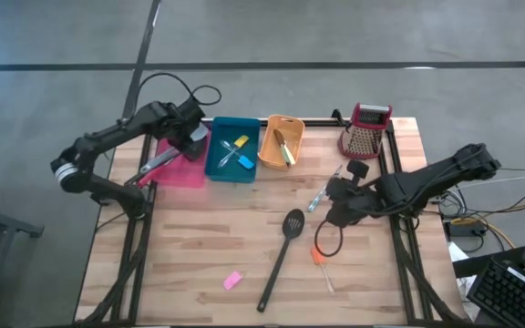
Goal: Pick & Place Kitchen Items
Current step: Put the blue serving spoon into the pink bin
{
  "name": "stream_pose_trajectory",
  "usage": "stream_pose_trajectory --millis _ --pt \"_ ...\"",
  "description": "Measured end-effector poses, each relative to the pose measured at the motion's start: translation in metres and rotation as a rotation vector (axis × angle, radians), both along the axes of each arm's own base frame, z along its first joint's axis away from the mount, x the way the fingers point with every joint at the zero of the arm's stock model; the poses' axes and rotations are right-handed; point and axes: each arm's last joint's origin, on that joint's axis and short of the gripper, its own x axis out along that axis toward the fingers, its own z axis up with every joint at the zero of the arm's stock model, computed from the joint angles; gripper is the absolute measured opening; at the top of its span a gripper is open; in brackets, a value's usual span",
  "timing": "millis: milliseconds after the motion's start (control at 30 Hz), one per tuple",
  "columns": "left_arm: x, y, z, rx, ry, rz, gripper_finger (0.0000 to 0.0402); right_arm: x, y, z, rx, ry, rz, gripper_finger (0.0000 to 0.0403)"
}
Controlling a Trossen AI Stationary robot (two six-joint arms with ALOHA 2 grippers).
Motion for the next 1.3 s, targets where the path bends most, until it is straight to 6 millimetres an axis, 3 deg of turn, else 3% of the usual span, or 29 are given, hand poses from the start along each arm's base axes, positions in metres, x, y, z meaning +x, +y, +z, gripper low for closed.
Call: stream_pose_trajectory --millis 333,667,1300 --pt "-0.021 0.016 -0.032 -0.143 -0.042 0.072 0.0048 -0.003 -0.001 0.005 0.005 -0.023 0.009 0.0008" --pt "-0.032 0.024 -0.063 -0.150 -0.046 0.044 0.0048 -0.003 -0.001 0.005 0.005 -0.023 0.009 0.0008" --pt "-0.022 0.040 -0.097 -0.270 0.024 0.059 0.0048 -0.003 -0.001 -0.001 -0.001 -0.011 0.016 0.0008"
